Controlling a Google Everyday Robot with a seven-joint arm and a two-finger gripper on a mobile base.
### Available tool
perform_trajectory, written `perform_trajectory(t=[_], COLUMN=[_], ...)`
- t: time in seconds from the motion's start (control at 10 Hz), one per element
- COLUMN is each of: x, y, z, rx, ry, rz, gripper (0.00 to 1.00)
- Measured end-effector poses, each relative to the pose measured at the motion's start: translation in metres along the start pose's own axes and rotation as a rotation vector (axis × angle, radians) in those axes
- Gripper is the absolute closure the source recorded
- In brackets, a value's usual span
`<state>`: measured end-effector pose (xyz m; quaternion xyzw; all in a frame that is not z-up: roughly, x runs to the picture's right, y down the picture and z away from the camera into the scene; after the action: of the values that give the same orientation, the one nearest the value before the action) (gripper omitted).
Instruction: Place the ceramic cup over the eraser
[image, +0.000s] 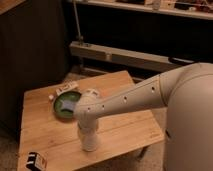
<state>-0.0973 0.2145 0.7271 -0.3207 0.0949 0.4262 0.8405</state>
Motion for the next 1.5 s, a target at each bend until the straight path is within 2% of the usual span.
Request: perform_trajectory(t=[0.3, 0.5, 0.6, 0.7, 1.0, 1.1, 1.3, 1.5], x=[-0.009, -0.021, -0.027, -0.04, -0.077, -0.088, -0.094, -0.091], y=[0.005, 0.012, 0.016, 0.029, 0.082, 0.107, 0.14, 0.149], z=[-0.038, -0.078, -0.09, -0.11, -0.14, -0.15, -0.164, -0.169], rx=[0.032, 0.071, 0.08, 0.083, 0.074, 0.077, 0.097, 0.102], ry=[-0.021, -0.05, -0.061, -0.09, -0.148, -0.166, -0.185, -0.187], rz=[-0.03, -0.072, -0.093, -0.148, -0.319, -0.397, -0.496, -0.545], gripper=[1.0, 1.0, 1.0, 1.0, 1.0, 1.0, 1.0, 1.0])
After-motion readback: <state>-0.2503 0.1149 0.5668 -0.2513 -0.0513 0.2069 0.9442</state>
